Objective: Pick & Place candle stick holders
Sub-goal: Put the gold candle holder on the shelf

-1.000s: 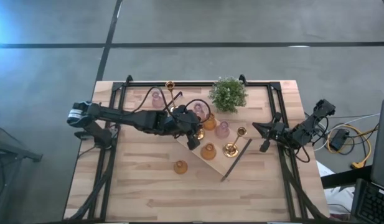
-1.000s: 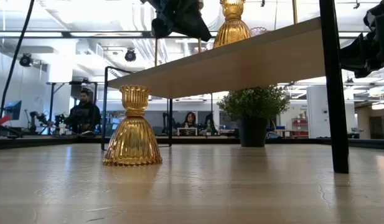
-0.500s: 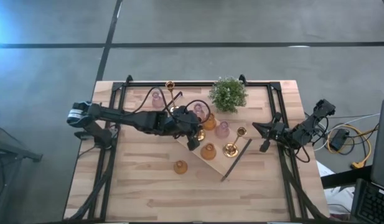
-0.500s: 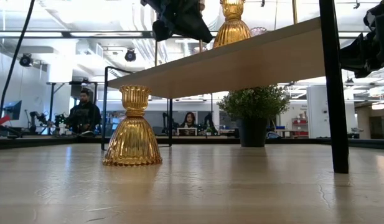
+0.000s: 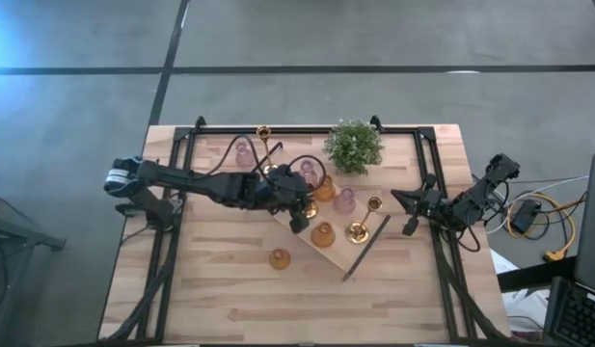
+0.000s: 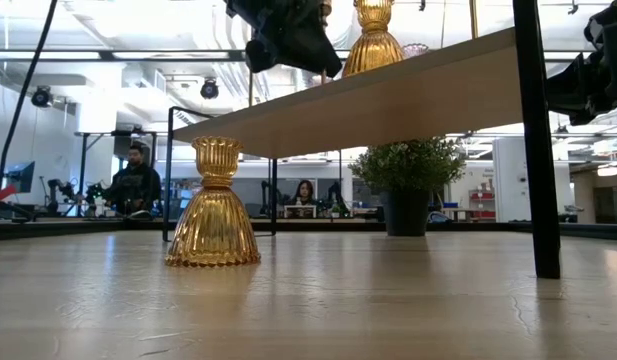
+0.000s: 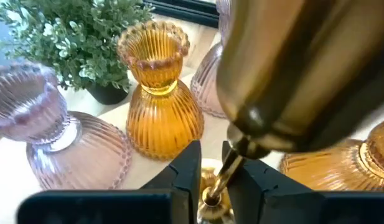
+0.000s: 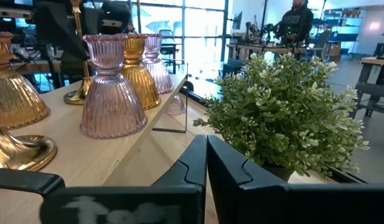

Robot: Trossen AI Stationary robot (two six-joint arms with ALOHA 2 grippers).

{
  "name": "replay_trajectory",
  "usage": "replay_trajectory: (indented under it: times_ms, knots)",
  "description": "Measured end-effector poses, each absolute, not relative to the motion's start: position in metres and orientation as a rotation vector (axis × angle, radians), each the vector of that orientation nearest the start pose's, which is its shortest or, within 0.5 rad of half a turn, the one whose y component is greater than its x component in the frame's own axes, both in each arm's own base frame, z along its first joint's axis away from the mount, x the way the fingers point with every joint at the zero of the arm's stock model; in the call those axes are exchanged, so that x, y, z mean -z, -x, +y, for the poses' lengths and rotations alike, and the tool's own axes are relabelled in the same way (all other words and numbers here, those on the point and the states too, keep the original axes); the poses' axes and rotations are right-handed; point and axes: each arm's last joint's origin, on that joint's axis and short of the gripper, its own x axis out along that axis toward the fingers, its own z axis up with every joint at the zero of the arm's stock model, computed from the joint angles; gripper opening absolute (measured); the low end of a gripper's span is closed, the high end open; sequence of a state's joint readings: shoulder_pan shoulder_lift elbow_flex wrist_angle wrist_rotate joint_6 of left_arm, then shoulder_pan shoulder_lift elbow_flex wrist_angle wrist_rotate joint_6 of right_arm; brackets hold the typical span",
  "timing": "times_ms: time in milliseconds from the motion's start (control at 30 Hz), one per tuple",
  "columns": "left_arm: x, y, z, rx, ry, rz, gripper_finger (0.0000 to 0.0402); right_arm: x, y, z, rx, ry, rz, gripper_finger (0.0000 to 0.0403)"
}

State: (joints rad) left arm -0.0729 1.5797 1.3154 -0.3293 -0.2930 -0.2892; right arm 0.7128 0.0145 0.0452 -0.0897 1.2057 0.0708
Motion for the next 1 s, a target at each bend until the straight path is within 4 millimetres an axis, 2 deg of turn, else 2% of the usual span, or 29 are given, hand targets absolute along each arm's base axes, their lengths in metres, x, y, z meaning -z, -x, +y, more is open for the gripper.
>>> replay_trajectory:
  times_ms: [300,733,1000]
  knots:
    - [-0.309,-0.354,-0.015,-0.302,0.146,0.536,0.0107,-0.17,-0.076,0.03,0.493,-0.02,0.017,0.0008]
    - [-0.308,-0.353,-0.015,-0.306,0.146,0.553,0.0217,-0.17,-0.076,0.03,0.493,-0.021,0.017,0.0008]
    - [-0.312,-0.343,-0.014,-0.32,0.167,0.593,0.0229,-0.17,-0.076,0.03,0.493,-0.02,0.017,0.0008]
